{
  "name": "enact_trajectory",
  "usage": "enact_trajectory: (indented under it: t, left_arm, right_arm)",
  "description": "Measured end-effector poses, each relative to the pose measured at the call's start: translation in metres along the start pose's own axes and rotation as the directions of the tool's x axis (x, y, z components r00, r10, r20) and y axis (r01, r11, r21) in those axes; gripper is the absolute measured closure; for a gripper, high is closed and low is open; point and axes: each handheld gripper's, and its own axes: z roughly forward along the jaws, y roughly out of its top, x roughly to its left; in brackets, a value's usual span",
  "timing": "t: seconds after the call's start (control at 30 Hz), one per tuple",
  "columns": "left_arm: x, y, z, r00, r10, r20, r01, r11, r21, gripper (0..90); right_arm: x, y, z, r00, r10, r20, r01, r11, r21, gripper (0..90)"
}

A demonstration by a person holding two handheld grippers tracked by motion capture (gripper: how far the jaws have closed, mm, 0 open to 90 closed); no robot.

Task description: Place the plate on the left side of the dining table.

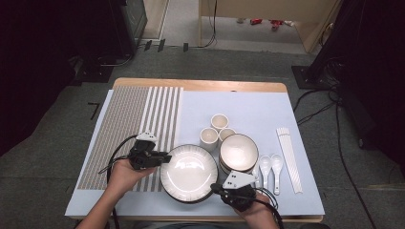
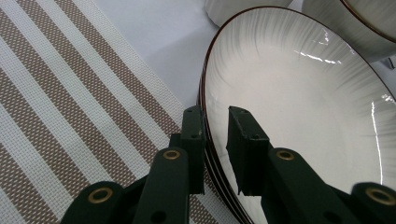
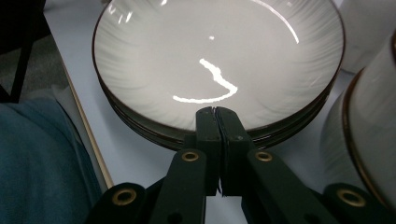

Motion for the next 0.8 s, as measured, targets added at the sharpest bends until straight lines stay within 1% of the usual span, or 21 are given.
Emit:
enact_trajectory:
  t: [0.03, 0.07, 0.1, 0.17, 0.23, 0.3, 0.37, 0.47, 0.53, 0.63, 0.67, 0.73, 0.8]
  left_arm:
    - [0.0008, 0.0005, 0.001, 0.9999, -0.016, 0.004, 0.016, 0.9998, 0.009, 77.7]
    - [0.0016, 0.0004, 0.002, 0.9997, -0.023, 0.008, 0.022, 0.9996, 0.016, 77.8]
    - [0.0018, 0.0001, 0.0023, 0.9998, -0.016, 0.008, 0.016, 0.9997, 0.016, 78.0]
    - [0.0023, 0.0004, 0.0023, 0.9996, -0.026, 0.012, 0.026, 0.9995, 0.017, 78.0]
    - [0.0026, 0.0005, 0.0023, 0.9994, -0.032, 0.017, 0.032, 0.9994, 0.016, 77.2]
    - [0.0038, 0.0011, 0.001, 0.9988, -0.043, 0.023, 0.042, 0.9991, 0.004, 76.6]
    - [0.0045, 0.0015, 0.0003, 0.9983, -0.05, 0.03, 0.05, 0.9988, -0.001, 74.4]
    - [0.0035, 0.0014, 0.0018, 0.999, -0.039, 0.019, 0.039, 0.9992, 0.011, 72.6]
    - [0.0036, 0.0011, 0.0032, 0.9987, -0.046, 0.024, 0.045, 0.9989, 0.012, 70.2]
    - [0.0044, 0.0014, 0.0033, 0.9983, -0.05, 0.03, 0.049, 0.9987, 0.011, 70.0]
    - [0.006, 0.002, 0.0037, 0.9973, -0.058, 0.045, 0.057, 0.9982, 0.019, 69.3]
    - [0.0067, 0.0021, 0.0039, 0.9966, -0.063, 0.053, 0.062, 0.9979, 0.019, 68.2]
    - [0.0066, 0.002, 0.0029, 0.9969, -0.062, 0.049, 0.062, 0.9981, 0.008, 67.2]
  right_arm:
    - [0.0006, -0.0005, 0.0013, 1.0, -0.002, -0.001, 0.002, 1.0, 0.006, 89.2]
    - [0.0012, -0.0008, 0.0023, 1.0, -0.002, -0.005, 0.002, 0.9999, 0.012, 89.2]
    - [0.0016, -0.0009, 0.0026, 1.0, -0.005, -0.002, 0.005, 1.0, 0.008, 89.2]
    - [0.001, -0.0005, 0.0029, 1.0, 0.0, -0.005, 0.0, 1.0, 0.009, 89.2]
    - [0.0003, -0.0006, 0.0033, 1.0, 0.005, -0.007, -0.005, 1.0, 0.004, 89.2]
    - [0.0003, -0.0008, 0.004, 1.0, 0.003, -0.005, -0.003, 1.0, 0.0, 89.2]
    - [0.0006, -0.0004, 0.005, 1.0, 0.0, -0.001, 0.0, 1.0, 0.0, 89.1]
    - [0.0008, 0.0005, 0.007, 1.0, -0.008, 0.006, 0.008, 1.0, -0.006, 89.1]
    - [0.0005, 0.0008, 0.0082, 0.9999, -0.009, 0.007, 0.009, 0.9999, -0.008, 89.0]
    - [-0.0002, 0.0008, 0.0088, 1.0, -0.009, 0.003, 0.009, 0.9999, -0.013, 88.9]
    - [-0.0004, 0.0006, 0.0092, 1.0, -0.006, 0.003, 0.006, 0.9999, -0.015, 88.9]
    - [-0.0004, 0.0006, 0.0099, 1.0, -0.006, 0.004, 0.006, 0.9998, -0.019, 88.9]
    - [-0.0006, 0.0005, 0.0112, 1.0, -0.008, 0.005, 0.008, 0.9997, -0.025, 88.8]
